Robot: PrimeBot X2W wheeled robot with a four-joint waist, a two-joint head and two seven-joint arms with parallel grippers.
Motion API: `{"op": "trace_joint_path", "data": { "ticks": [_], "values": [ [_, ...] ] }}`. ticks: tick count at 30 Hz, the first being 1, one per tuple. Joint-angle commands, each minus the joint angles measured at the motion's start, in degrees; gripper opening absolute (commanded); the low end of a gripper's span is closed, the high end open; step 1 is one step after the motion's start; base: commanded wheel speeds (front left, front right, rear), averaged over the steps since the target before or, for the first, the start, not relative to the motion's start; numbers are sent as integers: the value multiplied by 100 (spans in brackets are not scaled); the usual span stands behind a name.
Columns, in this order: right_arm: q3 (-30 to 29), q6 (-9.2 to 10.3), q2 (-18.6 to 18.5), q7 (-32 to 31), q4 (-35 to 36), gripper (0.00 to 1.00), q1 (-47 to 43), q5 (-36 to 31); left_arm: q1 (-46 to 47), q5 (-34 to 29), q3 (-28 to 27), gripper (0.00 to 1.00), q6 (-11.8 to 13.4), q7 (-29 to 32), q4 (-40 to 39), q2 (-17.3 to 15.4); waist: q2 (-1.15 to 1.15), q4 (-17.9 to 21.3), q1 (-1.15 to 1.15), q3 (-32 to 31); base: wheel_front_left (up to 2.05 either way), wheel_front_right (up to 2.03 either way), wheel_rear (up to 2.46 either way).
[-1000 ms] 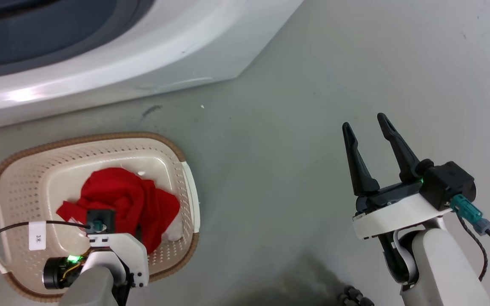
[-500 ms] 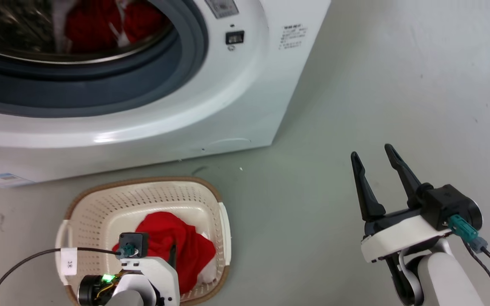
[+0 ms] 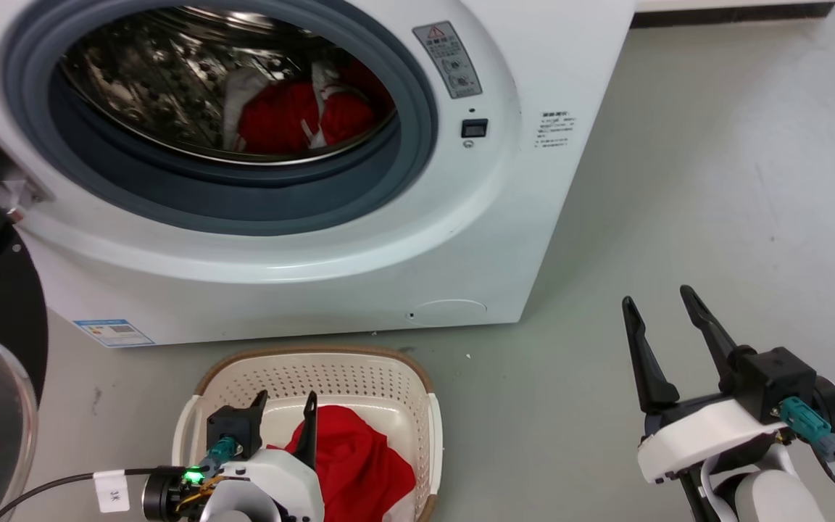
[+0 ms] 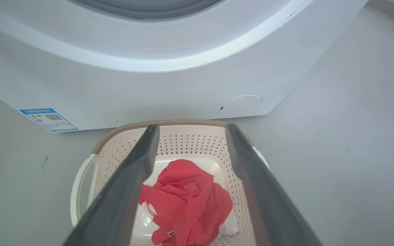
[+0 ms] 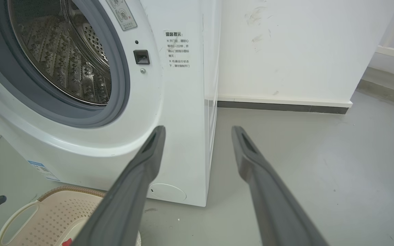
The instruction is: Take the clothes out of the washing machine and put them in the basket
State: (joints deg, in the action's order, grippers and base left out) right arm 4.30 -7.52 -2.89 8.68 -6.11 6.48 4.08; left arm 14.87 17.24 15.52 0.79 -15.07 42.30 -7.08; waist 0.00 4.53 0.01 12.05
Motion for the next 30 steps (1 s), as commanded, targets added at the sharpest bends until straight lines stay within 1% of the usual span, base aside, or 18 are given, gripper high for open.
{"op": "trace_joint_path", "data": {
  "ticks": [1, 8, 10, 13, 18, 24, 30],
  "values": [
    [-29, 6, 4, -31, 57, 100, -123, -20, -149, -95, -61, 100, 42, -13, -264, -13, 0, -141, -1, -163, 0, 0, 0],
    [-103, 6, 4, -168, 262, 100, -277, -49, -461, -434, -350, 100, 128, -14, -1613, -13, 0, -254, -1, -264, 0, 0, 0],
    [-96, 6, 4, -196, 313, 100, -275, -40, -408, -494, -434, 100, 125, -14, -1845, -27, 0, -244, -1, -244, 0, 0, 0],
    [-68, 6, 4, -191, 356, 100, -231, 0, -188, -523, -551, 100, 89, -14, -1990, -56, 0, -176, -1, -180, 0, 0, 0],
    [22, 6, 4, -150, 338, 100, -113, 80, 338, -551, -661, 100, -14, -13, -1754, -169, 0, 67, -1, 1, 0, 0, 0],
    [159, 6, 5, -28, 250, 100, 30, 235, 1210, -511, -780, 100, -156, -14, -1102, -424, 0, 500, -1, 329, 0, 0, 0],
    [342, 6, 5, 165, 112, 100, 186, 419, 2153, -482, -915, 100, -284, 135, -437, -840, 0, 975, -1, 824, 0, 0, 0]
  ]
}}
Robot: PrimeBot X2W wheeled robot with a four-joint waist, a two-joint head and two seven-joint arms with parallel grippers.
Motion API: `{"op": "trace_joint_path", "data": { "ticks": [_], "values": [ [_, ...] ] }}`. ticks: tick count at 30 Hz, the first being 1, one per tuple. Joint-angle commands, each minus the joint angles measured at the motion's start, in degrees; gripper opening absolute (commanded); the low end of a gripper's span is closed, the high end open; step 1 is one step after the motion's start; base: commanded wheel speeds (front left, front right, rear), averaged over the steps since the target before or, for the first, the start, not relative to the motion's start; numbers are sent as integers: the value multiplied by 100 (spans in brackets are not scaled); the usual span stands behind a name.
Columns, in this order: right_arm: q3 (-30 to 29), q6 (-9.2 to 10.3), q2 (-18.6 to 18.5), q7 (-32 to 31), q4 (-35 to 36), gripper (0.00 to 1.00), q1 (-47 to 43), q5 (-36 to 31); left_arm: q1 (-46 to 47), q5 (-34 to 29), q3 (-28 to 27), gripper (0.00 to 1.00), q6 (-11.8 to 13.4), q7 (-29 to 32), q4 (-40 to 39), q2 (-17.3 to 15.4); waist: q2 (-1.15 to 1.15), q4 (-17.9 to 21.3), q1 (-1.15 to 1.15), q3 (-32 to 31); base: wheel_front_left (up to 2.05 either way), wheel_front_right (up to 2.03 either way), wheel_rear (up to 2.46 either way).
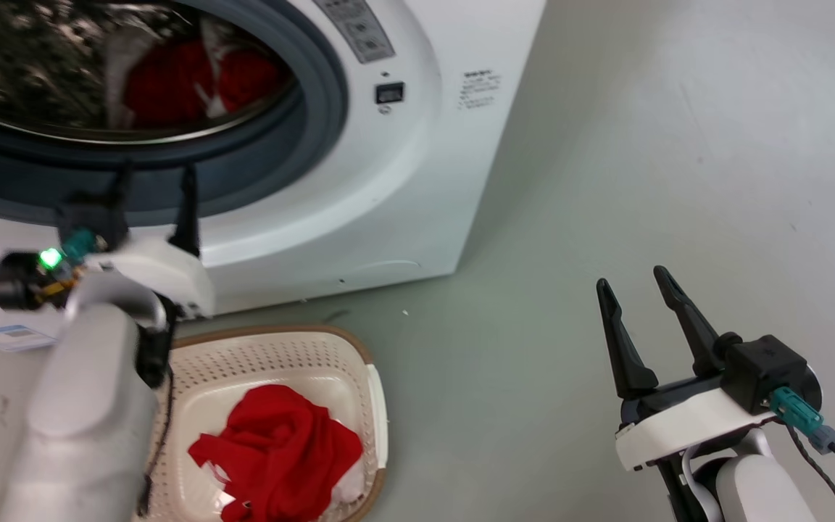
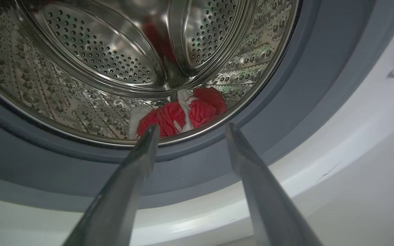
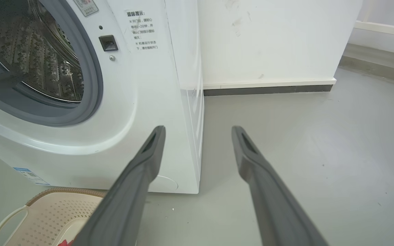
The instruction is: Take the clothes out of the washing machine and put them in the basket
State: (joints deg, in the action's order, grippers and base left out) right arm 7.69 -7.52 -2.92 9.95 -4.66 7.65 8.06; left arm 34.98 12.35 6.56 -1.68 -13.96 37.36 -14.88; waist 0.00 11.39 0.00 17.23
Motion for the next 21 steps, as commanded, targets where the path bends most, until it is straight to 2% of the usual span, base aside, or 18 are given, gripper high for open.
{"op": "trace_joint_path", "data": {
  "ticks": [1, 12, 21],
  "values": [
    [36, 5, 8, 77, -60, 100, 109, 64, 300, -2, -37, 100, -50, 58, 143, -146, 0, 367, 0, 407, 0, 0, 0],
    [406, 5, 9, 445, -443, 100, 522, 546, 1869, -134, -61, 100, -269, 685, 1074, -1162, 0, 1165, 0, 1352, 0, 0, 0],
    [794, 6, 11, 526, -525, 100, 750, 953, 2986, -277, 131, 100, -436, 1542, 1619, -1899, 0, 1717, 0, 1936, 0, 0, 0]
  ]
}}
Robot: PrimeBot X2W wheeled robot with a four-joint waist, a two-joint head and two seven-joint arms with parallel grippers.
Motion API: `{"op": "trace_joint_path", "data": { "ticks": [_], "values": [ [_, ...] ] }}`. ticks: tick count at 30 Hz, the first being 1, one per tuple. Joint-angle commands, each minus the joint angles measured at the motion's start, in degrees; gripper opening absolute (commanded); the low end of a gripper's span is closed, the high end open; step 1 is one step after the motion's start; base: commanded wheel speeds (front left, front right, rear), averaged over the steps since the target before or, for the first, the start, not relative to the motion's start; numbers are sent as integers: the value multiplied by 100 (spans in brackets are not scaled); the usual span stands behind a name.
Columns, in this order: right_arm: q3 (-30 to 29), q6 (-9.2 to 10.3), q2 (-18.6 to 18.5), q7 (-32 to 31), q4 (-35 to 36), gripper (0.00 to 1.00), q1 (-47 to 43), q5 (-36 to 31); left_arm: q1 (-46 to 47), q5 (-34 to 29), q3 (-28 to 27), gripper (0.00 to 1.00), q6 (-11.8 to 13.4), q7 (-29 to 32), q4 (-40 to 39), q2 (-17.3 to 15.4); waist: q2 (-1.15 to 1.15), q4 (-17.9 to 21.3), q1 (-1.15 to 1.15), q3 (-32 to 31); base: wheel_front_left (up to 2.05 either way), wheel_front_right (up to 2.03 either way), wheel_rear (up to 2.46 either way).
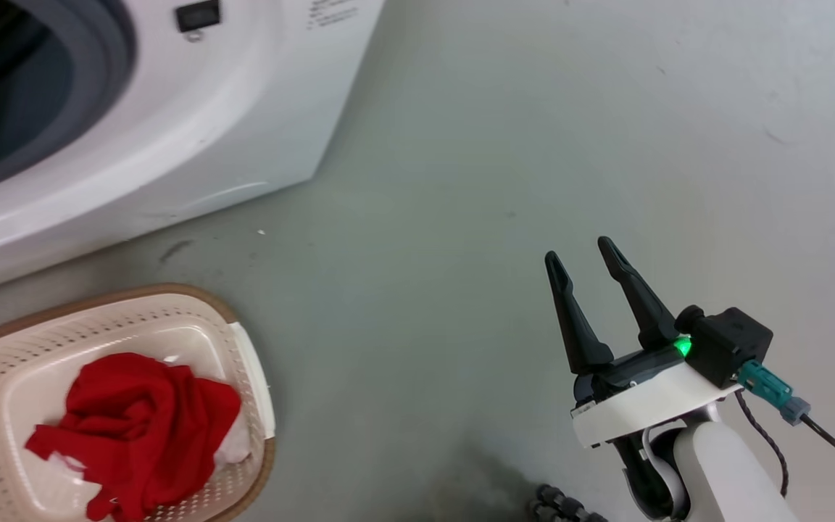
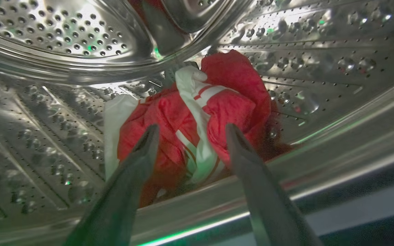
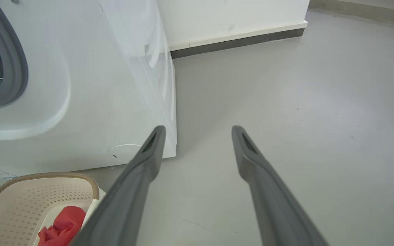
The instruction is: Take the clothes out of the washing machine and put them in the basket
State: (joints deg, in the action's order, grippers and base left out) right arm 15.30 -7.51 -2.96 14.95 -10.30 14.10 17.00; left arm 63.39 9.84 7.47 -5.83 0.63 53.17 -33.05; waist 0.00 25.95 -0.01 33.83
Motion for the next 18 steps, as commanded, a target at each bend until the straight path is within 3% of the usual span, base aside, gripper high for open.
{"op": "trace_joint_path", "data": {
  "ticks": [1, 8, 18],
  "values": [
    [71, 5, 16, 22, 65, 100, 119, 91, 252, -64, 80, 100, -41, 184, 79, -155, 0, 315, 1, 330, 0, 0, 0],
    [276, 4, 16, 25, 189, 100, 108, 305, 1058, -193, 346, 100, -118, 970, 245, -622, 0, 667, 1, 688, 0, 0, 0],
    [211, 5, 15, 24, 396, 100, -196, 356, 2029, -342, 983, 100, -161, 2213, 378, -688, 0, 654, 1, 970, 0, 0, 0]
  ]
}}
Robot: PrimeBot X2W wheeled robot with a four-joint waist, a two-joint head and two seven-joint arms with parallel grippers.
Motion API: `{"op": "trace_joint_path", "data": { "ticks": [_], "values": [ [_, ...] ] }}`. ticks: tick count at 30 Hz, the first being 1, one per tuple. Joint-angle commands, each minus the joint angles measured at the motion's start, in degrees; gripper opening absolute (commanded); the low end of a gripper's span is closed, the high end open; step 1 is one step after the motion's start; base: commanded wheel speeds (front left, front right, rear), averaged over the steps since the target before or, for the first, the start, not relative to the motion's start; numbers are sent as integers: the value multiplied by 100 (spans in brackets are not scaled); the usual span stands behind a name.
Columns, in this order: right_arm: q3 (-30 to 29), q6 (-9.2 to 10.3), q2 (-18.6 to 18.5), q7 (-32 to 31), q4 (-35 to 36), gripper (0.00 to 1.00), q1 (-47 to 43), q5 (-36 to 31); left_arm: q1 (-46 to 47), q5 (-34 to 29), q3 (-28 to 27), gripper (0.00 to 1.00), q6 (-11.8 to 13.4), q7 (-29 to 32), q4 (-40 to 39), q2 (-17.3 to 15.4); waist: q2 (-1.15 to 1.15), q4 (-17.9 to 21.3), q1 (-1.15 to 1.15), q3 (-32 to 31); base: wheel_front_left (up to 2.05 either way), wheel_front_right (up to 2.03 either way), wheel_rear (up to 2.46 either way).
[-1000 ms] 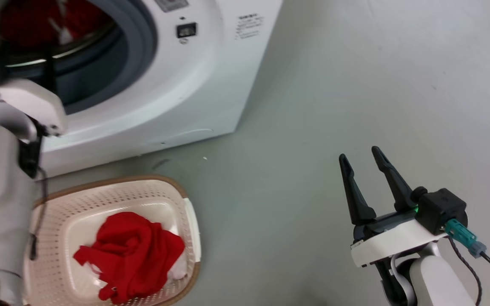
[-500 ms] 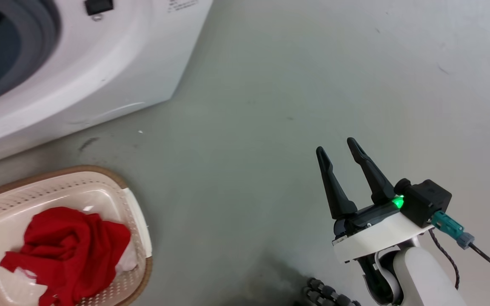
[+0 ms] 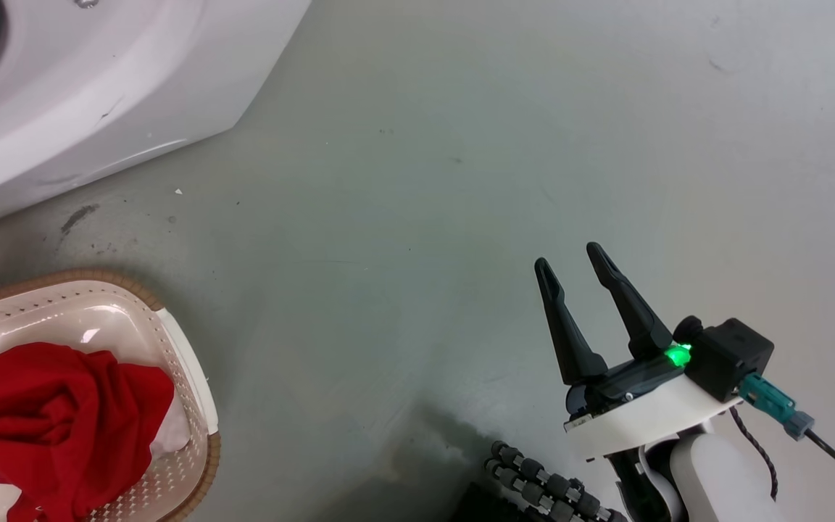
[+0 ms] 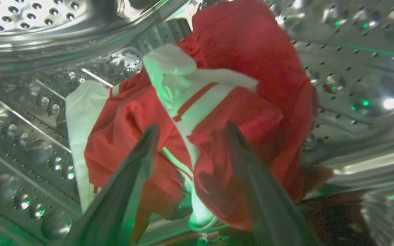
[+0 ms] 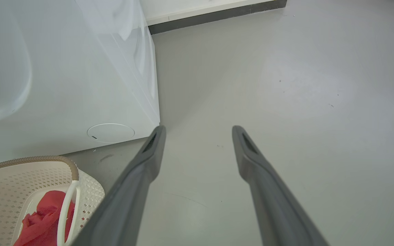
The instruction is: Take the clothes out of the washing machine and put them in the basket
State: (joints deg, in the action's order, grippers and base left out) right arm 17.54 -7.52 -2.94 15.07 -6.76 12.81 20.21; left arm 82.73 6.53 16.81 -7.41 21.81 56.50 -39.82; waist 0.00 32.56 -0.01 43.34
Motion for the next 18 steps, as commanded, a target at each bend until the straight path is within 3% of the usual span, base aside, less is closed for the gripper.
{"op": "trace_joint_path", "data": {
  "ticks": [1, 7, 8, 10, 18],
  "values": [
    [-20, 6, 12, 12, 64, 100, -92, 35, 130, -2, 78, 100, -4, 182, 64, -1, 0, -11, 1, 35, 0, 0, 0],
    [-20, 6, 12, 12, 167, 100, -215, 73, 171, -27, 231, 100, -5, 434, 187, 105, 0, -26, 1, 122, 0, 0, 0],
    [-6, 6, 12, 12, 215, 100, -236, 109, 137, -4, 282, 75, 20, 424, 236, 218, 0, -32, 1, 171, 3, 3, 3],
    [21, 6, 12, 12, 240, 100, -246, 152, 102, 62, 266, 0, 28, 415, 309, 258, 0, -38, 1, 191, 6, 6, 6],
    [102, 6, 12, 13, 237, 100, -210, 159, 155, 131, 156, 0, 296, -165, 296, 39, 0, -19, 1, 164, 2, 2, 2]
  ]
}}
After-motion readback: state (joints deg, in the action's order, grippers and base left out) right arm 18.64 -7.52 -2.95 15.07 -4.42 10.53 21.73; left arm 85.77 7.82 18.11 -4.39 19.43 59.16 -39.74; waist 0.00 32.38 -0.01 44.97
